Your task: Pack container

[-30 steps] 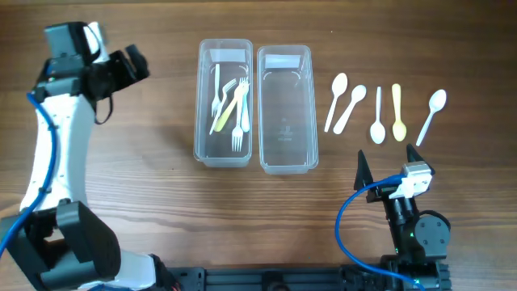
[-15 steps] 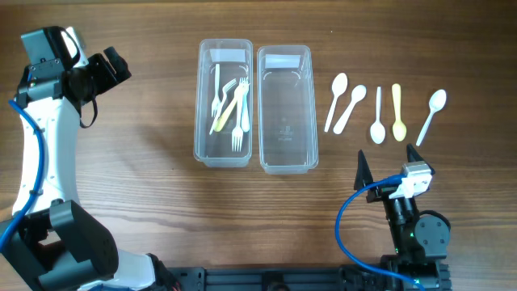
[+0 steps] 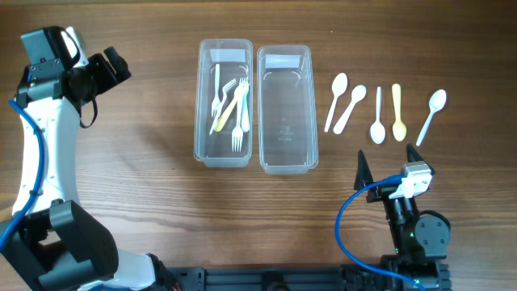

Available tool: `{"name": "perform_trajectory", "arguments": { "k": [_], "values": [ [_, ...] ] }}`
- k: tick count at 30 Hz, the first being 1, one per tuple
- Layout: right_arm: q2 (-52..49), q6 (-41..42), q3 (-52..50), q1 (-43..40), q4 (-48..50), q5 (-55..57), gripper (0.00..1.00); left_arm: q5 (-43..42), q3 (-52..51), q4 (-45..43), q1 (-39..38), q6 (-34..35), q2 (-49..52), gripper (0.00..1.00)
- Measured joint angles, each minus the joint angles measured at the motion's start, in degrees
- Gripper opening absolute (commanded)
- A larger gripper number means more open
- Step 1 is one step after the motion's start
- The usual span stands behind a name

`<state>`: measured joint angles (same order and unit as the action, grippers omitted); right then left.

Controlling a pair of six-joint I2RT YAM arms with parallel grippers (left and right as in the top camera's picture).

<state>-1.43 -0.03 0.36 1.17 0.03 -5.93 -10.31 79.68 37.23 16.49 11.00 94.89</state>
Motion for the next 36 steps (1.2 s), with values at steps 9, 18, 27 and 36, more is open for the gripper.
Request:
{"name": "perform_trajectory", "arguments": {
  "k": [9,18,27,36],
  "values": [
    [0.0,0.0,0.0,0.0,0.0,2.1,1.00,0.0,0.0,0.0,0.0,0.0,0.0,1.00],
    [-2.5,6.3,3.8,0.0,3.0,10.4,1.00,0.0,0.0,0.0,0.0,0.0,0.0,1.00],
    [-37.3,2.7,39.0,0.0,-4.5,14.5,1.00,0.0,0.0,0.0,0.0,0.0,0.0,1.00],
    [-81.7,1.9,74.9,-1.4,-30.1,10.1,1.00,0.2,0.0,0.0,0.0,0.0,0.0,1.00]
  ]
}}
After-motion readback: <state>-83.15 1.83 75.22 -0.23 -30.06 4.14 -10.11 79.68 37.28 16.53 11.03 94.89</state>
